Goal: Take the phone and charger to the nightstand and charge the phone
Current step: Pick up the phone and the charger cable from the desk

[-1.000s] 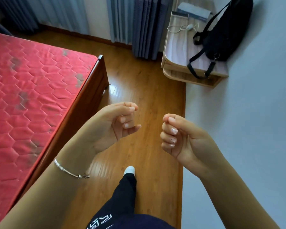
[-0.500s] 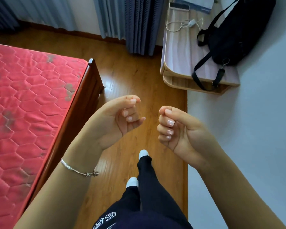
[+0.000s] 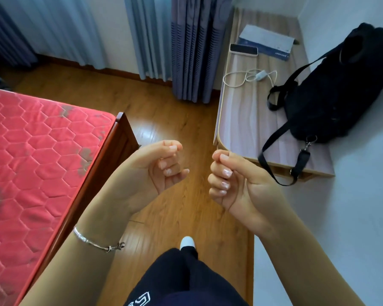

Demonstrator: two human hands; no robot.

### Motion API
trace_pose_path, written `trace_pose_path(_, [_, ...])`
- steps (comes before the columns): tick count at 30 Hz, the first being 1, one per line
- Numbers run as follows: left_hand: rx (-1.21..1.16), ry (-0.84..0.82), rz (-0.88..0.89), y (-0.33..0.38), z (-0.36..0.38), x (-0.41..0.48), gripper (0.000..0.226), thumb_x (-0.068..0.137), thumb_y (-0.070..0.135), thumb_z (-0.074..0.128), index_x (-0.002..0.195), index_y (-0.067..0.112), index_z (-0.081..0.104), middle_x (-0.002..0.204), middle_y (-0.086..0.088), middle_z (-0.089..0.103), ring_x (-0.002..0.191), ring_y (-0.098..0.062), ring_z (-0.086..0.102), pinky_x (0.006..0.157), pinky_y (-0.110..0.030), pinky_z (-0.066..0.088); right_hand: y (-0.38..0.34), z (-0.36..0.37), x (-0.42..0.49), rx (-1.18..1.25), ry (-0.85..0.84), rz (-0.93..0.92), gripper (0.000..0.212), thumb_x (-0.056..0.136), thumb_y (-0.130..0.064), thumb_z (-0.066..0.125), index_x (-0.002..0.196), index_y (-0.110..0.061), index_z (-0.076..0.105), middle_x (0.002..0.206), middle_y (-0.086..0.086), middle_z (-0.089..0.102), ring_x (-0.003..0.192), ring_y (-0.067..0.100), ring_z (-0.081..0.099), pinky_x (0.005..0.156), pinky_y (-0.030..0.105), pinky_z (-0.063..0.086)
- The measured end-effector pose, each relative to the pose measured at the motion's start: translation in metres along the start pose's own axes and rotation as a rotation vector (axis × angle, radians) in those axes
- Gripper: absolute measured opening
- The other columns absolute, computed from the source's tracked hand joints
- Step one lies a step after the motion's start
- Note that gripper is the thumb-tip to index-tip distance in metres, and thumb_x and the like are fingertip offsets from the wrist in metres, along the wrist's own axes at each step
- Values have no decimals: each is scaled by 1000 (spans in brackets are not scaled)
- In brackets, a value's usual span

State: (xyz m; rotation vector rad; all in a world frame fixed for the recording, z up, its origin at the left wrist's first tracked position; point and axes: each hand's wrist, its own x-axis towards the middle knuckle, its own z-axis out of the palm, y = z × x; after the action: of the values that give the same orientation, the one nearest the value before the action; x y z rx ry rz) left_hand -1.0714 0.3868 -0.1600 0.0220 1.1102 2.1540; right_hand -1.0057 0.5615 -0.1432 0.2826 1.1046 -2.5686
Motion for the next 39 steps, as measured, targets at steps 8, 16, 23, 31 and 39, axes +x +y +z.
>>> trace_pose_path(8, [-46,113,14,32,-23,51,5,81,13,52,79,15,56,48,10,38,46,-5,38,70,-26,54,-28,-9,67,-8,10,98,10,80,-19,57,78,-15,66,57,-4,48,49,7,45,48,18,41])
trace_pose_path(16, [-55,150,24,88,-66,116,7,81,14,50,77,16,55,46,10,38,44,-5,39,70,-26,54,-52,-7,162,70,12,120,10,79,-20,57,77,-15,66,56,-6,48,48,6,45,47,17,40])
trace_pose_path(23, [-51,186,40,165,-115,181,7,78,14,51,73,17,54,46,9,36,44,-5,37,67,-22,53,-87,21,274,133,9,87,8,79,-19,57,80,-14,63,56,-5,49,48,6,47,46,17,42])
trace_pose_path(31, [-27,187,33,232,-159,252,4,76,16,53,75,18,57,47,10,37,44,-4,39,65,-20,51,-120,19,343,198,117,26,15,82,-19,53,77,-15,66,55,-6,47,47,6,46,45,18,41])
trace_pose_path(39, [-32,79,-35,253,-166,343,6,78,16,55,76,17,60,49,9,40,45,-5,41,64,-22,52,-162,-8,408,256,232,-17,13,81,-18,52,76,-13,63,53,-5,46,44,7,44,43,17,39])
